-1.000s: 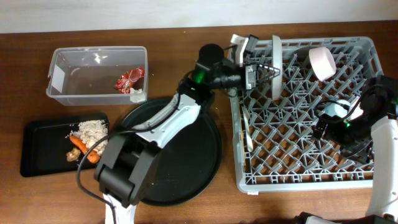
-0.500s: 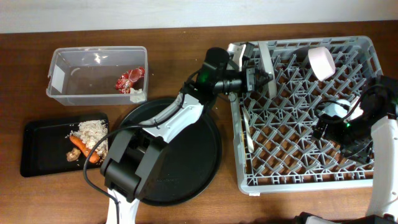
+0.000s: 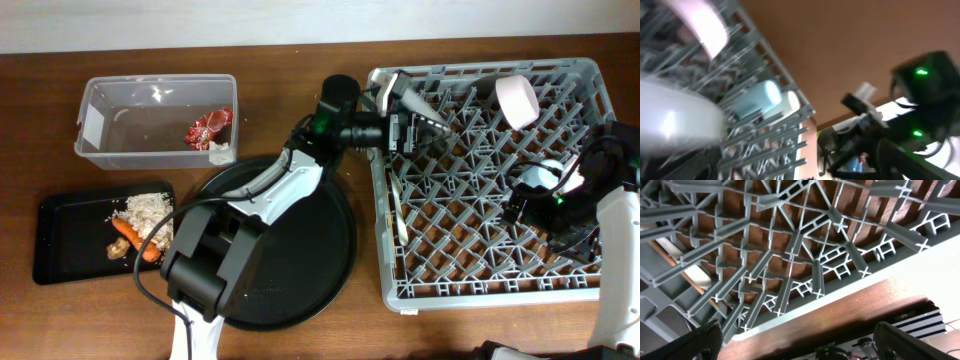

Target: Sort waste into correct bins and load items into the dishwasher rack

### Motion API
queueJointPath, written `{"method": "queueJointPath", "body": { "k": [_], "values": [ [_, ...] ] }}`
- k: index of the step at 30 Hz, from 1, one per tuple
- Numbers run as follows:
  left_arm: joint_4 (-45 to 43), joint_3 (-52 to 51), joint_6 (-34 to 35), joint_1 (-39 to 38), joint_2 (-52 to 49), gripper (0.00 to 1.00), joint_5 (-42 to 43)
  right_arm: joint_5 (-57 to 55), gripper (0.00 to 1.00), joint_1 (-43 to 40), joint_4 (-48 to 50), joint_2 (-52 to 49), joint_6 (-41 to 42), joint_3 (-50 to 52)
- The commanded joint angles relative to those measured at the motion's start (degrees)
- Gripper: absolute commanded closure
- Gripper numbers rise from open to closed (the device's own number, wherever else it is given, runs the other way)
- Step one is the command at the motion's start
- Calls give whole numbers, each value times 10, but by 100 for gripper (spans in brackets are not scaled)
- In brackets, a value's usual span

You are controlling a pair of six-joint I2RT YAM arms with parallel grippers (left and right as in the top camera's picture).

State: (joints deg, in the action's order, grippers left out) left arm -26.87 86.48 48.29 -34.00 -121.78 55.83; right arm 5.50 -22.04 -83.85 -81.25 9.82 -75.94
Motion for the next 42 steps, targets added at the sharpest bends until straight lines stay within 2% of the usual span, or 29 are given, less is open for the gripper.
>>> {"method": "queueJointPath", "body": {
  "k": [1,8,12,14,16,19,20,23,27,30,32,35,39,42],
  "values": [
    [1,2,5,-9,-5,1,35,1,1,-1,-1,6,-4,-1],
    [149,2,-22,-5,-5,1,60,1,1,-1,-1,6,-4,-1],
    [304,2,-134,21,5,1,18,1,1,-1,-1,6,-4,-1],
    [453,2,-243,56,45,1,-107,1,1,-1,-1,6,-6,-1],
    [544,2,-299,79,88,1,-216,1,1,-1,0,6,-6,-1],
    [711,2,-314,123,167,1,-466,21,1,-1,2,1,-12,-1],
    [765,2,-315,141,190,1,-507,48,1,0,4,0,-37,-1],
    [895,2,-314,202,229,1,-542,89,1,25,21,-1,-67,-1],
    [959,2,-312,286,249,1,-542,89,1,111,81,-1,-67,-1],
    [982,2,-313,379,279,1,-547,89,1,162,186,-1,-67,-1],
    [1009,2,-313,406,283,1,-547,89,1,165,176,-1,-106,-1],
    [1043,-8,-323,423,296,1,-548,65,1,164,136,0,-111,-1],
    [1008,-108,-331,423,411,1,-560,58,1,164,153,47,-105,32],
    [910,-239,-408,423,573,1,-512,59,1,164,247,166,-89,146]
  ]
}}
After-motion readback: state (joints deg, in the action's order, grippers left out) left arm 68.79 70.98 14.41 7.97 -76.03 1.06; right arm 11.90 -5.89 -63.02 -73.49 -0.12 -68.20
